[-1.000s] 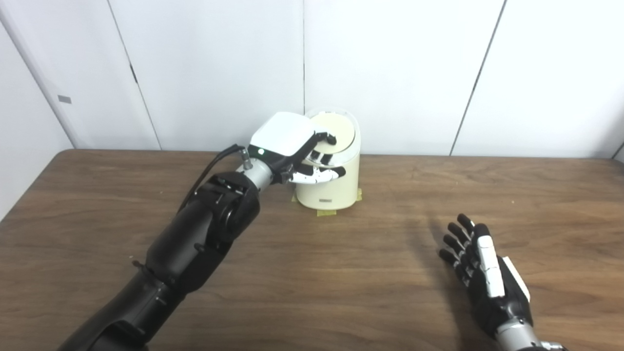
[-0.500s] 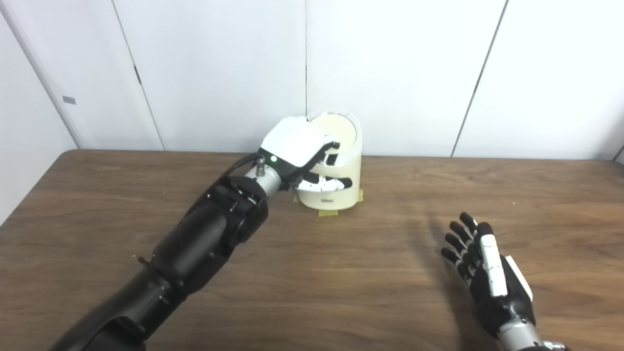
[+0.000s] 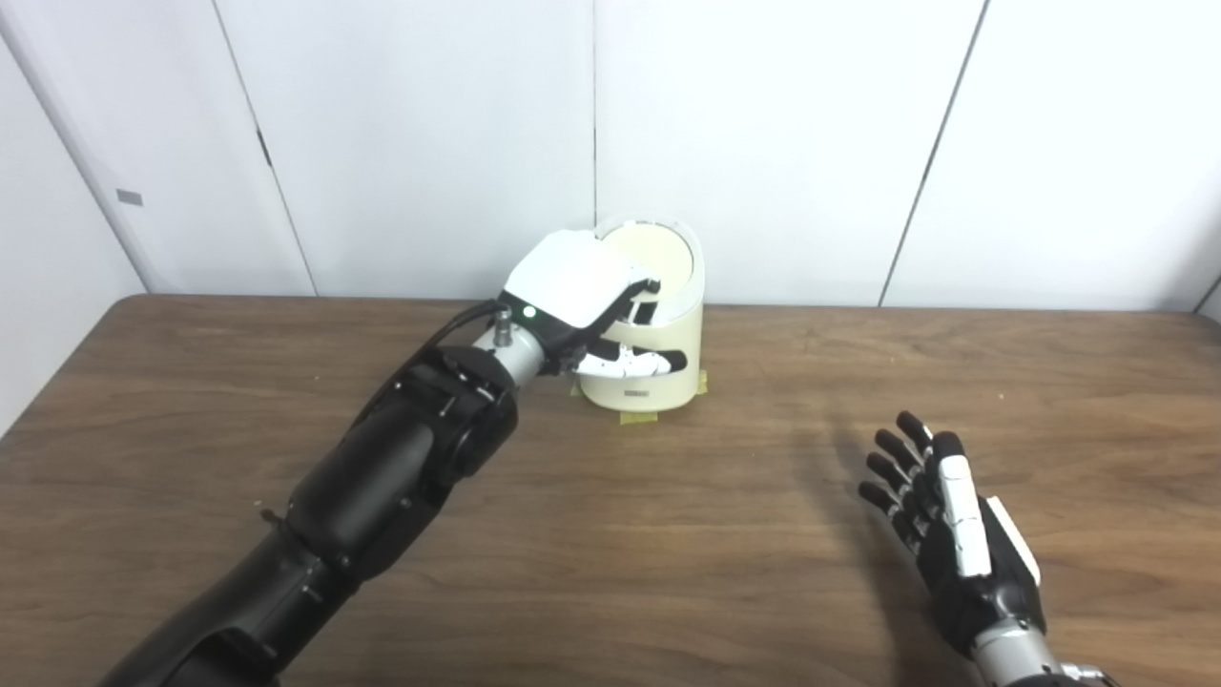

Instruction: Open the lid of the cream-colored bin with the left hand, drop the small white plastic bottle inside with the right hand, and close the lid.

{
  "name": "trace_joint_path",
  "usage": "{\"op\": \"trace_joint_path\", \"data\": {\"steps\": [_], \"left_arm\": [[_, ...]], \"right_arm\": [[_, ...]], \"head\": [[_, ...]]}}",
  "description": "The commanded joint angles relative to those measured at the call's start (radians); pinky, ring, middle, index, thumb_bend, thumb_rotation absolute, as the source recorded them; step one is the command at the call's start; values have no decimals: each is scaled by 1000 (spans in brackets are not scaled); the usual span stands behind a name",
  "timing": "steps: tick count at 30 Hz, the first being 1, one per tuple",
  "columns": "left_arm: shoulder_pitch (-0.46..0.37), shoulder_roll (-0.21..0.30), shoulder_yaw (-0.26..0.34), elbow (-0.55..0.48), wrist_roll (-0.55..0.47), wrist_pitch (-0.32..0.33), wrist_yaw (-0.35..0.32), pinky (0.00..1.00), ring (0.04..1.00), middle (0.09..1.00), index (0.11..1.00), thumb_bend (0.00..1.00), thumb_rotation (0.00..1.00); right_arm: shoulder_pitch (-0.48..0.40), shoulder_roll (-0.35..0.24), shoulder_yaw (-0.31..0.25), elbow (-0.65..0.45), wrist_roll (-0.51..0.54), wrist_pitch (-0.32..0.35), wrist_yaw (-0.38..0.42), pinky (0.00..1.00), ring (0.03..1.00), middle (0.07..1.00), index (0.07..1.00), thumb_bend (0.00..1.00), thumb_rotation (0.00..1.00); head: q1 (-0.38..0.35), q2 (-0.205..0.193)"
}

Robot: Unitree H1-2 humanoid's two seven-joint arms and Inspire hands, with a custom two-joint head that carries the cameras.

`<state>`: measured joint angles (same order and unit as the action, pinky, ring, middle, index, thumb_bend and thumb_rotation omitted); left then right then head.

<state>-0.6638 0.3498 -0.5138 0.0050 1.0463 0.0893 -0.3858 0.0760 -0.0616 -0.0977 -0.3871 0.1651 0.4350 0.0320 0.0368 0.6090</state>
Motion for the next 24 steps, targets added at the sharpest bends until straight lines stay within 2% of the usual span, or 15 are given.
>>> {"op": "trace_joint_path", "data": {"steps": [1, 5, 8, 10, 14, 17, 20, 22, 24], "left_arm": [[26, 6, 18, -13, -50, -23, -5, 852, 836, 822, 821, 538, 714], [56, -14, 107, -69, -99, -11, 76, 781, 813, 805, 811, 543, 632], [91, -42, 176, -125, -143, 4, 116, 717, 791, 798, 793, 490, 605], [138, -78, 232, -178, -193, 24, 139, 703, 784, 797, 786, 461, 569], [221, -138, 314, -267, -286, 54, 165, 730, 814, 819, 803, 435, 561], [278, -169, 366, -316, -367, 46, 190, 738, 821, 822, 816, 414, 573], [332, -211, 425, -366, -482, 72, 193, 718, 805, 821, 818, 404, 560], [372, -225, 454, -393, -532, 87, 198, 708, 795, 812, 821, 406, 586], [411, -228, 472, -412, -567, 90, 205, 702, 789, 807, 829, 368, 558]], "right_arm": [[-27, -1, -1, -41, 3, -28, -1, 869, 917, 926, 957, 498, 946], [-27, -2, 6, -42, -2, -33, 2, 868, 919, 927, 955, 509, 946], [-26, -2, 12, -44, -4, -44, 5, 864, 915, 921, 920, 528, 955], [-30, 0, 16, -45, -2, -57, 7, 847, 906, 914, 900, 530, 956], [-36, -5, 26, -40, -15, -93, 9, 820, 898, 909, 894, 550, 953], [-42, -5, 27, -44, -19, -88, 4, 821, 899, 906, 890, 577, 947], [-46, 2, 23, -52, -17, -78, -1, 815, 895, 901, 888, 570, 943], [-47, 3, 22, -57, -15, -75, -1, 807, 894, 902, 889, 557, 941], [-47, 5, 24, -58, -16, -75, -1, 809, 894, 902, 890, 546, 943]], "head": [[-2, 2], [0, 4], [-1, 5], [-7, 6], [-9, 6], [-9, 7], [-10, 9], [-9, 10], [-9, 12]]}}
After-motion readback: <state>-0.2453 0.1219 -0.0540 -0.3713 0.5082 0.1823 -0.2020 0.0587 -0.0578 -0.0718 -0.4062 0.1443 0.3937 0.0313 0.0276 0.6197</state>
